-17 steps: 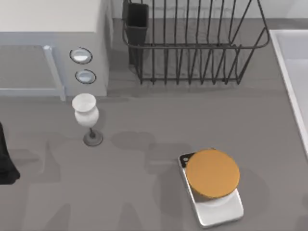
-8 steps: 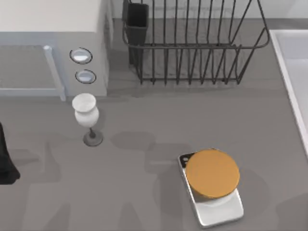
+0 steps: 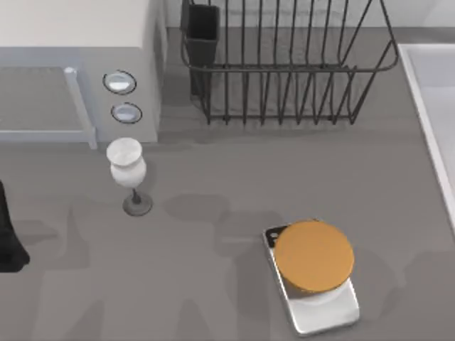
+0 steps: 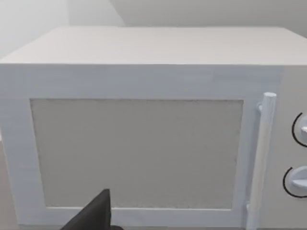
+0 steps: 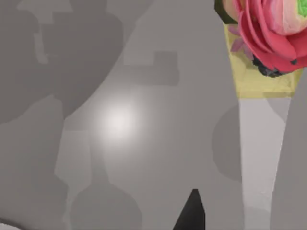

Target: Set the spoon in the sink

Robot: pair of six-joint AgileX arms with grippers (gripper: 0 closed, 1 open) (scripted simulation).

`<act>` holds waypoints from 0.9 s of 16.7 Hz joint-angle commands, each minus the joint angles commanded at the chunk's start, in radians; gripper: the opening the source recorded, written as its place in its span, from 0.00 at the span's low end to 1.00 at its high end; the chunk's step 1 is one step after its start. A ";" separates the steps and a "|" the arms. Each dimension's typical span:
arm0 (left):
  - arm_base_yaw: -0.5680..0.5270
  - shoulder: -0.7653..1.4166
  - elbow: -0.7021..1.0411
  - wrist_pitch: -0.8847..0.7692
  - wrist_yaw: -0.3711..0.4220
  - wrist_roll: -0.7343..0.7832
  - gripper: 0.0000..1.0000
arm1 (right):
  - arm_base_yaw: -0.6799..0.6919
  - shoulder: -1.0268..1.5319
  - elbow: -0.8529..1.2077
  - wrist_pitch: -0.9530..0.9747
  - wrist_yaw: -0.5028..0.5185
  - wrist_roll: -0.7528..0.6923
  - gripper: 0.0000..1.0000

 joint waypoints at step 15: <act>0.000 0.000 0.000 0.000 0.000 0.000 1.00 | 0.272 1.018 1.494 -0.429 0.009 0.282 0.00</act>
